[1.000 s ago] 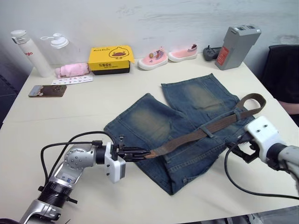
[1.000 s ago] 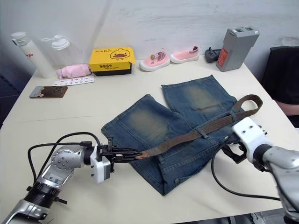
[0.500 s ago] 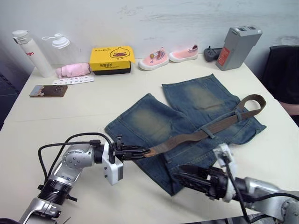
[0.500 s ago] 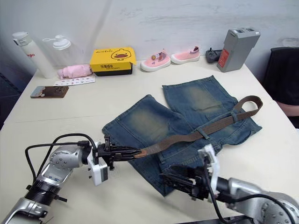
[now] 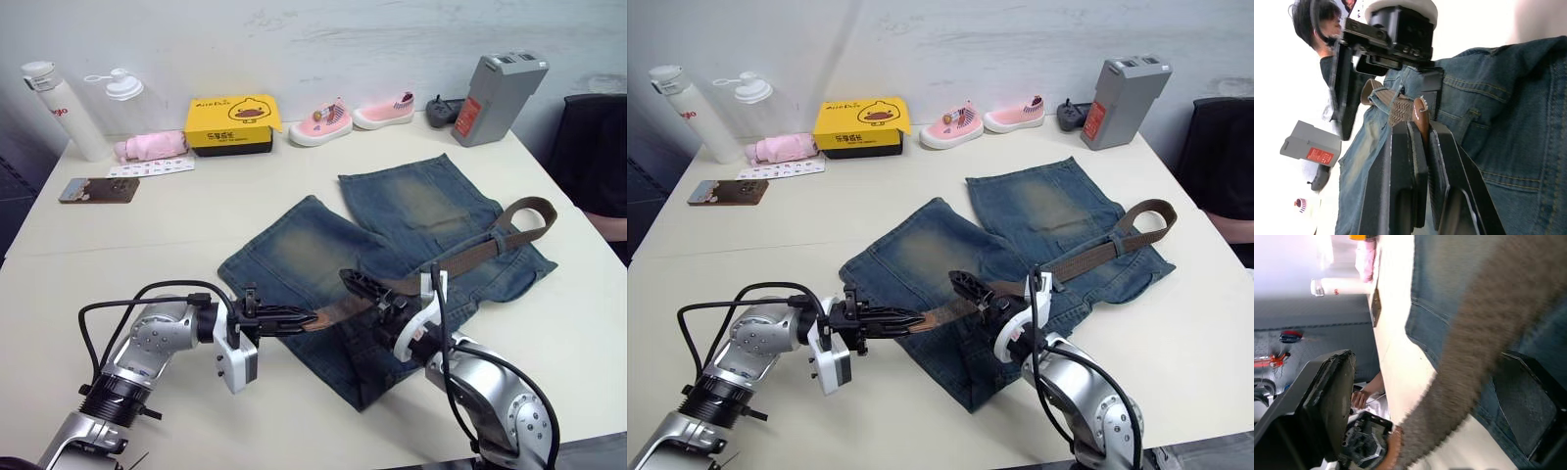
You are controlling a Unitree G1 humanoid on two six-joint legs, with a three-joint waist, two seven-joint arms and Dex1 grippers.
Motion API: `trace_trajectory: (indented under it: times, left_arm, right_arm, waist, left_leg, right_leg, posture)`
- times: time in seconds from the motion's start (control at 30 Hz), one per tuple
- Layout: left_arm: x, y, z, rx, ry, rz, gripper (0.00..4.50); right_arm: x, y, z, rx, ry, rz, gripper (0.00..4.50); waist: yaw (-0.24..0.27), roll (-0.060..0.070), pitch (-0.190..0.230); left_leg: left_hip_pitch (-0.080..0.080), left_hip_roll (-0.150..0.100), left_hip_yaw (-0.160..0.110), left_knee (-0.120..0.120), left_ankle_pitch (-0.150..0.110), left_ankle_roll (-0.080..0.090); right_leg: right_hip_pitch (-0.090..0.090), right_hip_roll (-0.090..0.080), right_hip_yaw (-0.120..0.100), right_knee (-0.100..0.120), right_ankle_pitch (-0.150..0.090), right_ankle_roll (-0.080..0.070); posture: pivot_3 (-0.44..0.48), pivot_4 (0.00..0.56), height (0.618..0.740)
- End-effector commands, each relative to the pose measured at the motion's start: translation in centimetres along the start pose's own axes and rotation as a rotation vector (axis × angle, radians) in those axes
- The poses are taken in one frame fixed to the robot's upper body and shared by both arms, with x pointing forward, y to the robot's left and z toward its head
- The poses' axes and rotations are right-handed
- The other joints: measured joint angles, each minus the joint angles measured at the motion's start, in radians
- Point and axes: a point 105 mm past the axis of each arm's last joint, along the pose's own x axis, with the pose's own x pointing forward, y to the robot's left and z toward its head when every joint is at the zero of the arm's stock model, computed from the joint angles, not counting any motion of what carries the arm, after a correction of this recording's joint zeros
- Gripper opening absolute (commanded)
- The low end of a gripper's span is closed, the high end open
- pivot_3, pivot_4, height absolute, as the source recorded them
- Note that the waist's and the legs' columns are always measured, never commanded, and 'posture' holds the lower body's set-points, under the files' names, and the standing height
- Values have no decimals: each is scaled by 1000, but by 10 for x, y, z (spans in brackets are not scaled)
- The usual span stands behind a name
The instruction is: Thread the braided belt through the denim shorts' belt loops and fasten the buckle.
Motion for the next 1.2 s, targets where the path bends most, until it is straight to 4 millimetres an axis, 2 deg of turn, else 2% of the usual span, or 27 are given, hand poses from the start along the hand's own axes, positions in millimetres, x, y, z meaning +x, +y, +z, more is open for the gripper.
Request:
trace_trajectory:
  times: [0.03, 0.07, 0.1, 0.3, 0.43, 0.5, 0.53, 0.57, 0.7, 0.77, 0.87, 1.0, 1.2]
  left_arm:
    - [-1, 1, 1, 17, 0, -7, 0]
    - [-1, 0, 1, 14, 3, -9, 0]
    - [-1, 1, 1, 13, 3, -8, 0]
    - [-2, 0, 2, 7, 0, -14, 0]
    - [-2, 2, 3, -5, -7, -4, 0]
    - [-2, 6, 1, -37, -1, 23, 861]
    - [-3, 7, 0, -52, 5, 26, 1070]
    - [-3, 7, 0, -62, 9, 26, 1517]
    - [-9, -7, 1, -133, 39, -30, 3067]
    - [-13, -11, 2, -155, 52, -32, 3067]
    - [-17, -12, 2, -181, 70, -25, 3067]
    - [-17, -10, 3, -193, 78, -16, 3067]
    - [-18, -9, 3, -199, 83, -17, 3067]
  right_arm:
    - [-6, 5, -1, -12, 1, 17, 3924]
    - [-7, 4, -2, -20, 5, 13, 3703]
    - [-8, 4, -2, -23, 5, 14, 3278]
    - [-12, 2, 2, -39, -10, 10, 122]
    - [-12, 6, 7, -44, -24, 33, 54]
    - [-14, 11, 14, -42, -58, 64, 0]
    - [-16, 13, 19, -45, -81, 78, 0]
    - [-17, 15, 23, -47, -95, 87, 0]
    - [-43, 7, 56, -252, -215, 68, 0]
    - [-53, -2, 68, -371, -278, 18, 0]
    - [-59, -14, 74, -510, -314, -35, 0]
    - [-51, -28, 62, -681, -270, -86, 0]
    - [-37, -29, 50, -802, -291, -55, 0]
  waist:
    - [-1, 0, 0]
    - [0, 0, 0]
    - [1, 0, 0]
    - [1, 0, 0]
    - [1, 0, 0]
    - [1, 0, 0]
    - [1, 0, 0]
    - [2, 0, 0]
    - [2, 1, 0]
    - [3, 1, 0]
    - [3, 1, 0]
    - [3, 1, 0]
    - [3, 1, 0]
  left_leg:
    - [0, 0, 0, 0, 0, 0]
    - [0, 0, 0, -1, 0, 0]
    - [0, 1, 0, -1, 0, 0]
    - [0, 2, -1, -1, 0, 1]
    - [0, 2, -1, -1, 0, 1]
    - [0, 2, -1, -1, 0, 1]
    - [0, 2, -1, -1, 0, 1]
    - [0, 2, -1, -1, 0, 1]
    - [0, 2, -1, -1, -1, 2]
    - [0, 2, 0, -1, -2, 4]
    - [0, 1, 1, -1, -2, 4]
    - [0, 1, 1, -1, -2, 3]
    - [1, 1, 1, -2, -2, 3]
  right_leg:
    - [-1, 0, 1, 0, 0, 0]
    - [-1, 0, 1, 0, 0, 0]
    - [-1, 0, 1, 0, 0, 0]
    - [-2, 0, 2, 0, 0, 0]
    - [-2, 0, 3, 0, 0, 0]
    - [-2, 0, 3, 0, 0, 0]
    - [-2, 0, 3, 0, 0, 0]
    - [-2, 0, 3, 0, 0, 0]
    - [-2, -1, 4, 0, 0, 0]
    - [-2, -1, 5, -1, 0, 0]
    - [-2, 0, 5, -2, 0, 0]
    - [-2, 0, 6, -2, 0, 0]
    - [-3, 1, 6, -2, 0, 0]
  posture:
    - [0, 150, 712]
    - [0, 150, 712]
    - [0, 150, 712]
    - [0, 150, 712]
    - [0, 150, 712]
    - [0, 150, 712]
    - [0, 150, 712]
    - [0, 150, 712]
    - [0, 150, 712]
    - [0, 150, 712]
    - [0, 150, 712]
    - [0, 150, 712]
    - [0, 150, 712]
